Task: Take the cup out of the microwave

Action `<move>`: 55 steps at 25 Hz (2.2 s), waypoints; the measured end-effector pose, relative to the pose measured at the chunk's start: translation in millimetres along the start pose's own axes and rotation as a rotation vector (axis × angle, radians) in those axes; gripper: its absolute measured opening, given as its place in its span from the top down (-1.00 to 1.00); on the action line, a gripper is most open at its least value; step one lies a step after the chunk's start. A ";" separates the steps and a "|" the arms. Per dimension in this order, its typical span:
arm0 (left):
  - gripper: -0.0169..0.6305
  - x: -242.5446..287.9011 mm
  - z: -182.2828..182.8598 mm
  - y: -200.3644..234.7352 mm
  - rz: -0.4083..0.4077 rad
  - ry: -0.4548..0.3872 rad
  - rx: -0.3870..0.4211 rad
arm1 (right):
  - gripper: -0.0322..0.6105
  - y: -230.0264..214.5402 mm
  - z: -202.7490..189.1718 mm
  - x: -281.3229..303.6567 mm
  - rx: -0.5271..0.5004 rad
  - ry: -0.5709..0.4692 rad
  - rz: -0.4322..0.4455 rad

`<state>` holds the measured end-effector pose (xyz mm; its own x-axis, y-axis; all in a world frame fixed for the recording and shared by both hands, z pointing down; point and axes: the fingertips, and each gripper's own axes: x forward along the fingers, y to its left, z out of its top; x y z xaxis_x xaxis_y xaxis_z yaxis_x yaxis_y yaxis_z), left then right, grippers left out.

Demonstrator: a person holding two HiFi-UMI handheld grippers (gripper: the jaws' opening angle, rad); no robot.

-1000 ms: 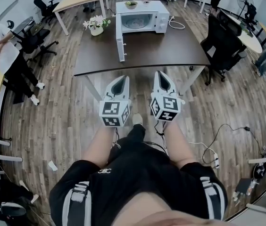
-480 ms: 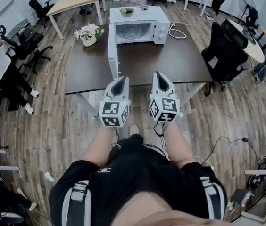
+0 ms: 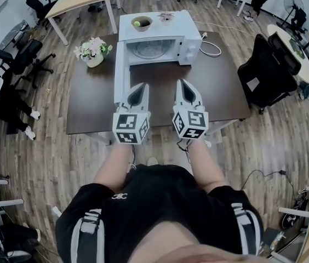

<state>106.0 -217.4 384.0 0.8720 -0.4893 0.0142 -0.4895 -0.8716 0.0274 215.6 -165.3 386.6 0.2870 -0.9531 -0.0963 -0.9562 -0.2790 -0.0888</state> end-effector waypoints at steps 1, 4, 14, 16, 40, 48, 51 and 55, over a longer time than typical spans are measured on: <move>0.97 10.9 -1.4 5.0 0.008 0.005 -0.002 | 0.90 -5.2 -2.6 11.9 0.004 0.005 0.003; 0.97 38.0 -6.4 15.9 0.041 0.020 -0.003 | 0.90 -19.8 -8.7 42.7 0.004 0.021 0.023; 0.97 103.0 -11.0 43.2 0.169 0.036 -0.012 | 0.37 -47.9 -36.6 144.9 0.014 0.054 0.176; 0.97 109.7 -16.5 49.1 0.192 0.046 -0.013 | 0.08 -48.4 -54.3 166.2 0.024 0.089 0.199; 0.97 173.3 -100.5 111.8 0.391 0.188 -0.068 | -0.25 -74.4 -267.3 377.1 -0.074 0.413 0.186; 0.97 173.5 -115.2 130.3 0.430 0.217 -0.070 | -0.30 -74.2 -292.9 414.6 -0.156 0.423 0.210; 0.97 173.0 -118.9 132.6 0.438 0.227 -0.069 | -0.30 -74.7 -299.7 416.7 -0.165 0.442 0.215; 0.97 169.4 -122.9 134.6 0.450 0.245 -0.065 | -0.31 -73.2 -302.4 422.6 -0.202 0.428 0.230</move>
<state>187.9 -413.7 512.9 0.5538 -0.7870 0.2719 -0.8218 -0.5691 0.0264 389.5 -583.2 652.2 0.0592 -0.9432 0.3269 -0.9959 -0.0335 0.0836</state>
